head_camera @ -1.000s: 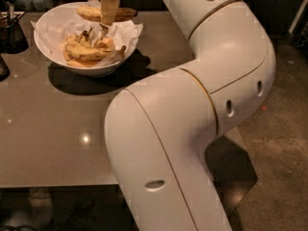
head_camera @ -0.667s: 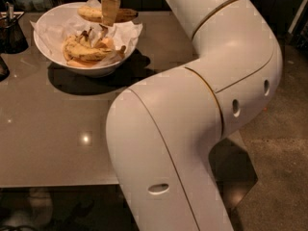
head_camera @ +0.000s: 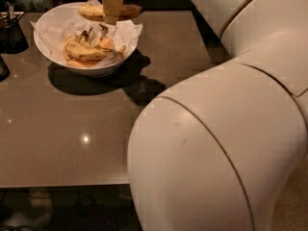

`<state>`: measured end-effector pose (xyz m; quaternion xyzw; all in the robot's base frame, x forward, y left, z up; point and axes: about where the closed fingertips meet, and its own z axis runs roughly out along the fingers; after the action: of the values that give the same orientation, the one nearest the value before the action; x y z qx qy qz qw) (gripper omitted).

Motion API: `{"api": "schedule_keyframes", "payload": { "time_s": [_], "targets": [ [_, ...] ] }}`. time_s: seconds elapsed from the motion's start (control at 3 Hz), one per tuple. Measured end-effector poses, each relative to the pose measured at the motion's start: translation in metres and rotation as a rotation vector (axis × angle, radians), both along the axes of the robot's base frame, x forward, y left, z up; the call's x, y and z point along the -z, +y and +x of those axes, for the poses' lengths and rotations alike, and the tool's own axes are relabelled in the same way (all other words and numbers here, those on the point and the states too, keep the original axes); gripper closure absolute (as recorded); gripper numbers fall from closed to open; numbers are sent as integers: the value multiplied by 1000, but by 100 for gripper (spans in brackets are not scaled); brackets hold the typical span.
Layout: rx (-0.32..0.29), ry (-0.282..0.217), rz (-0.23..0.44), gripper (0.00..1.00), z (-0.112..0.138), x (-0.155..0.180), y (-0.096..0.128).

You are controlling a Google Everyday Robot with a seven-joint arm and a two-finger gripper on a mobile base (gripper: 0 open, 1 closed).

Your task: Pick banana from white bowl

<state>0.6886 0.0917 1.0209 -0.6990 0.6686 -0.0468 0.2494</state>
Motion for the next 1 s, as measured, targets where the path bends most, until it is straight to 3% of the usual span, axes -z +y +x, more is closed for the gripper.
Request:
{"api": "schedule_keyframes", "payload": {
  "time_s": [0.33,0.67,1.0],
  "targets": [
    [14,22,4,100,-24,-3,-5],
    [13,68,2,100,-73,3,-6],
    [9,97,-23,100,-82,20,-9]
  ]
}}
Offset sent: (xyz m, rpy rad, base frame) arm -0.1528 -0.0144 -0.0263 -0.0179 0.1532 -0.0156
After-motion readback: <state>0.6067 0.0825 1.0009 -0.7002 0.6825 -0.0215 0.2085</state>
